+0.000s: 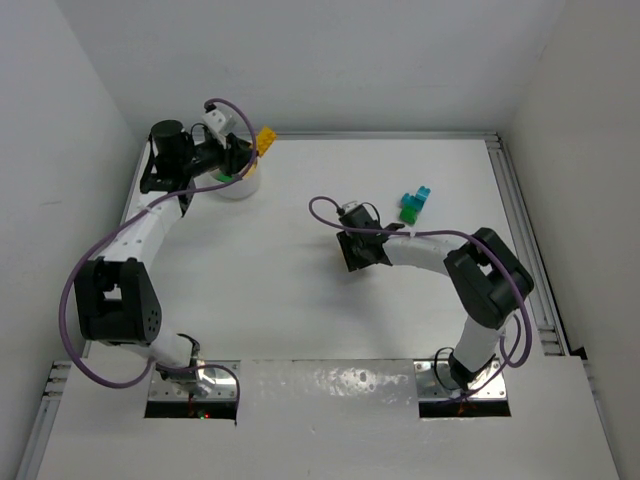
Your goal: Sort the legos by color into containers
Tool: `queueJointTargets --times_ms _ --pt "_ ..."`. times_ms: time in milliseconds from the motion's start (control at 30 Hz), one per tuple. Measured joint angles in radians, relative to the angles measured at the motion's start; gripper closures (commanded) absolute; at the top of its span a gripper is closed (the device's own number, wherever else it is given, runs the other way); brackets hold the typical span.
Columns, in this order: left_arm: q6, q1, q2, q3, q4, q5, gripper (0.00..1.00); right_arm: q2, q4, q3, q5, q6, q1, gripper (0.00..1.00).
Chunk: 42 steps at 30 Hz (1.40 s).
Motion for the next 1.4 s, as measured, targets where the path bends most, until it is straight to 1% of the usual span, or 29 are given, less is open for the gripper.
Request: queueJointTargets --times_ms 33,100,200,300,367,400,433,500,567,600,667,767,900,1033,1133,1267,1300,1333,1367,1400 --pt "0.0 0.0 0.0 0.0 -0.002 0.013 1.0 0.0 0.002 0.0 0.003 0.001 0.0 0.43" --pt "0.001 0.0 -0.004 -0.001 -0.005 0.033 1.0 0.0 0.011 -0.005 0.007 0.0 0.0 0.28" --pt "0.006 0.0 -0.016 -0.007 -0.011 0.071 1.0 -0.005 0.038 -0.035 0.008 -0.013 0.0 0.18" --pt "0.013 0.0 -0.03 -0.01 -0.017 0.114 1.0 -0.07 0.054 -0.088 -0.001 -0.043 0.0 0.15" --pt "0.013 0.0 -0.038 -0.01 -0.019 0.149 1.0 -0.163 0.058 -0.113 -0.024 -0.077 -0.001 0.16" --pt "0.014 0.0 -0.041 -0.01 -0.02 0.171 1.0 -0.229 0.074 -0.122 -0.056 -0.09 -0.004 0.2" --pt "0.014 0.0 -0.044 -0.01 -0.021 0.192 1.0 -0.286 0.105 -0.13 -0.089 -0.097 -0.01 0.3" --pt "0.024 0.0 -0.049 -0.01 -0.027 0.251 1.0 -0.438 0.244 -0.153 -0.175 -0.098 -0.023 0.37" --pt "0.037 0.0 -0.054 -0.01 -0.045 0.309 1.0 -0.533 0.409 -0.164 -0.252 -0.07 -0.037 0.35" --pt "0.047 -0.004 -0.056 -0.01 -0.056 0.334 1.0 -0.552 0.49 -0.164 -0.285 -0.053 -0.042 0.33" --pt "0.067 -0.012 -0.064 -0.01 -0.086 0.381 1.0 -0.534 0.634 -0.141 -0.346 -0.02 -0.049 0.26" --pt "0.086 -0.024 -0.085 -0.01 -0.119 0.428 1.0 -0.419 0.777 -0.062 -0.43 0.031 -0.052 0.2" --pt "0.103 -0.042 -0.124 -0.01 -0.149 0.479 1.0 -0.286 0.886 -0.035 -0.507 0.094 -0.052 0.2" --pt "0.129 -0.053 -0.151 -0.01 -0.193 0.513 1.0 -0.222 0.924 0.0 -0.558 0.13 -0.052 0.25" --pt "0.147 -0.056 -0.154 -0.01 -0.227 0.526 1.0 -0.203 0.962 0.035 -0.587 0.152 -0.052 0.3" --pt "0.167 -0.068 -0.154 -0.01 -0.261 0.533 1.0 -0.187 1.043 0.074 -0.632 0.196 -0.052 0.4" --pt "0.17 -0.069 -0.154 -0.01 -0.262 0.533 1.0 -0.179 1.059 0.084 -0.642 0.209 -0.052 0.45" --pt "0.17 -0.07 -0.154 -0.01 -0.261 0.533 1.0 -0.17 1.072 0.095 -0.654 0.219 -0.052 0.48" --pt "0.169 -0.074 -0.154 -0.01 -0.259 0.533 1.0 -0.163 1.079 0.104 -0.662 0.228 -0.052 0.49" --pt "0.165 -0.074 -0.154 -0.01 -0.255 0.533 1.0 -0.154 1.084 0.112 -0.672 0.239 -0.052 0.47"
